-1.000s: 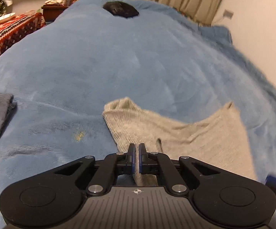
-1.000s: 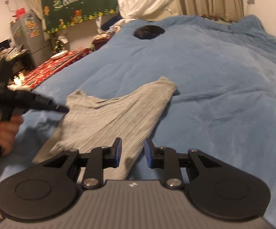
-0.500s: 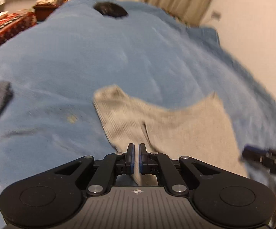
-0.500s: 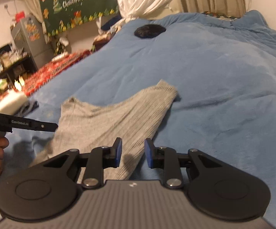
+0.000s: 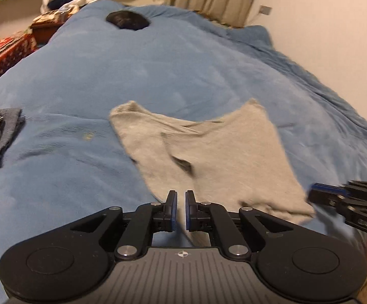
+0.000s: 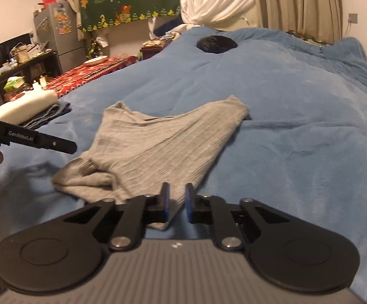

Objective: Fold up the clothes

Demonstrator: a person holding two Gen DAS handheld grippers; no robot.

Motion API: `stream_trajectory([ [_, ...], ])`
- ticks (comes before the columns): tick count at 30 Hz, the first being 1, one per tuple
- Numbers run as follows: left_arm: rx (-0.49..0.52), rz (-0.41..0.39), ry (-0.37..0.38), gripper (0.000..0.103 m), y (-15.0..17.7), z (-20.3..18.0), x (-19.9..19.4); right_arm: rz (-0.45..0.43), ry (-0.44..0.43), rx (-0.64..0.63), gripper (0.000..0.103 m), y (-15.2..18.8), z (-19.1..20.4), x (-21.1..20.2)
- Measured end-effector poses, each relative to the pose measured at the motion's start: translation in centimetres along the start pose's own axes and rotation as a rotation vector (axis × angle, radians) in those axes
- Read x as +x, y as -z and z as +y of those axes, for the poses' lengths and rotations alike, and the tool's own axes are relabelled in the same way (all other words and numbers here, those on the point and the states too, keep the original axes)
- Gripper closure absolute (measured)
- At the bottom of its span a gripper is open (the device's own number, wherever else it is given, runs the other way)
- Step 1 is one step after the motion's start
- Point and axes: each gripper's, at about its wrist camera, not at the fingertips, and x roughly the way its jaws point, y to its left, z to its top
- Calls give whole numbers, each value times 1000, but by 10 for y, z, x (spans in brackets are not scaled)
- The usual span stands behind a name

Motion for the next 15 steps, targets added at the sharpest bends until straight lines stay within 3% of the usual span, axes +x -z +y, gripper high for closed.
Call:
stream_trajectory([
  [6, 26, 66, -32, 96, 38, -9, 4, 46, 9, 8, 97, 24, -1, -4],
  [12, -121, 24, -1, 95, 30, 13, -20, 36, 9, 22, 96, 34, -11, -28],
  [15, -207, -3, -10, 88, 16, 27, -17, 22, 3, 36, 96, 36, -17, -34],
])
